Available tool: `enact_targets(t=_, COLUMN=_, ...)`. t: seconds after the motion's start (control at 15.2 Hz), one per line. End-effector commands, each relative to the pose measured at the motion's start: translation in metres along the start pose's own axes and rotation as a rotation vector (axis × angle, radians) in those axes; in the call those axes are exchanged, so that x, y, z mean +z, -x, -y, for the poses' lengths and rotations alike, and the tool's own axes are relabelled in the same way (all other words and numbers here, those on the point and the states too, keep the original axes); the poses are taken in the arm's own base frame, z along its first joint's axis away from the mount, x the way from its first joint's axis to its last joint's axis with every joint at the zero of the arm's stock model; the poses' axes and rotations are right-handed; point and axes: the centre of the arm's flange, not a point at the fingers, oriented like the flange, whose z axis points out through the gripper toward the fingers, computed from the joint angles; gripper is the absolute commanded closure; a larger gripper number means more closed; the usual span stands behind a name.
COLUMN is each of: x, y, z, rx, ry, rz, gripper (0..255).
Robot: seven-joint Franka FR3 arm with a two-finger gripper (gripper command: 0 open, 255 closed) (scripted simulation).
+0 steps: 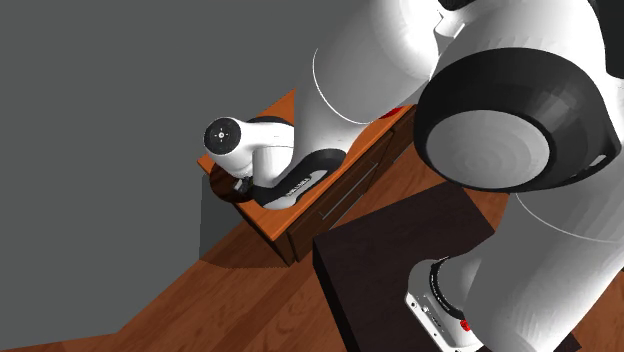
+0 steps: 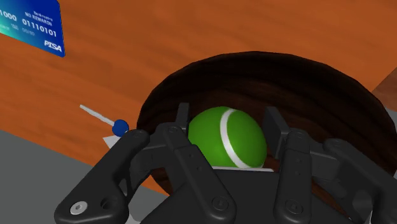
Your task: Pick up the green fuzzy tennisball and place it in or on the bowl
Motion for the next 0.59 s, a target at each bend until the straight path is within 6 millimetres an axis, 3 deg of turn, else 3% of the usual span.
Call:
enact_targets(t=0.0, x=0.000, y=0.000, z=0.000, rx=0.000, ry=0.000, rz=0.000, gripper=255)
enact_targets(t=0.33, x=0.001, y=0.000, z=0.000, rx=0.000, ry=0.000, rz=0.000, gripper=255)
enact_targets(t=0.53, x=-0.015, y=-0.003, z=-0.003, rx=0.000, ry=0.000, rz=0.000, gripper=255)
